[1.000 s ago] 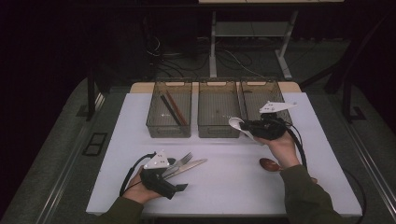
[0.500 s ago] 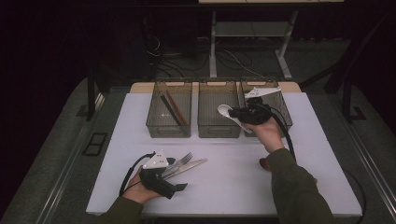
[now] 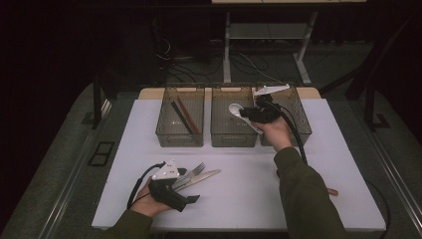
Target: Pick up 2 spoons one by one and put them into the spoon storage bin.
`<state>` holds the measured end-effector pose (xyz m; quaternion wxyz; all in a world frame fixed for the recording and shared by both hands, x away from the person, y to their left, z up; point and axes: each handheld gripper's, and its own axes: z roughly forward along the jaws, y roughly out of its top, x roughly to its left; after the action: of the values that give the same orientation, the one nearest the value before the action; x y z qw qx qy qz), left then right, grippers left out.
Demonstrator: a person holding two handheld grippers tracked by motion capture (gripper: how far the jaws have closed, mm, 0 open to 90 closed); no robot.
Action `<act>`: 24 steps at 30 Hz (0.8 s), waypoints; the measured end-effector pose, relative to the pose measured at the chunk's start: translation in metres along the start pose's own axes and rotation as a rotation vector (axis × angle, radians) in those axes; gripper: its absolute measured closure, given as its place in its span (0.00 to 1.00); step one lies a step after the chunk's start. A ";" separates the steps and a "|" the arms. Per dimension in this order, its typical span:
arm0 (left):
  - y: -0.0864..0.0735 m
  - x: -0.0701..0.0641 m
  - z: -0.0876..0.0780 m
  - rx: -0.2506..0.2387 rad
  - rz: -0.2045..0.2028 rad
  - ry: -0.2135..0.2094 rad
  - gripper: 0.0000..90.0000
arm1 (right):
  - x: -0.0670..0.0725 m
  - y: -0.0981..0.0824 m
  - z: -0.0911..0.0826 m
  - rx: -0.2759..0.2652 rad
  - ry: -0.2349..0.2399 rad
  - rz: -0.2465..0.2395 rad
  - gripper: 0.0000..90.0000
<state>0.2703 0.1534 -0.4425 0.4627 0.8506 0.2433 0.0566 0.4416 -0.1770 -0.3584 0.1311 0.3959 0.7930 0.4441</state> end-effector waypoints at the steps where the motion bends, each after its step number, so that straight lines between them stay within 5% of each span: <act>1: 0.000 0.000 0.000 -0.001 0.000 -0.001 0.00 | 0.000 0.001 0.002 0.001 -0.004 0.005 0.92; 9: 0.000 0.000 0.000 0.005 0.013 -0.005 0.00 | 0.003 0.006 0.020 0.019 -0.001 0.000 0.92; 21: 0.000 -0.002 0.001 0.013 0.015 -0.012 0.00 | 0.010 -0.005 0.046 0.135 -0.015 -0.019 0.91; 24: 0.000 -0.002 0.001 0.013 0.014 -0.014 0.00 | 0.010 -0.006 0.046 0.126 -0.014 -0.018 0.80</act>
<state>0.2692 0.1516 -0.4432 0.4584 0.8557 0.2345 0.0523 0.4580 -0.1438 -0.3877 0.1155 0.3994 0.8219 0.3894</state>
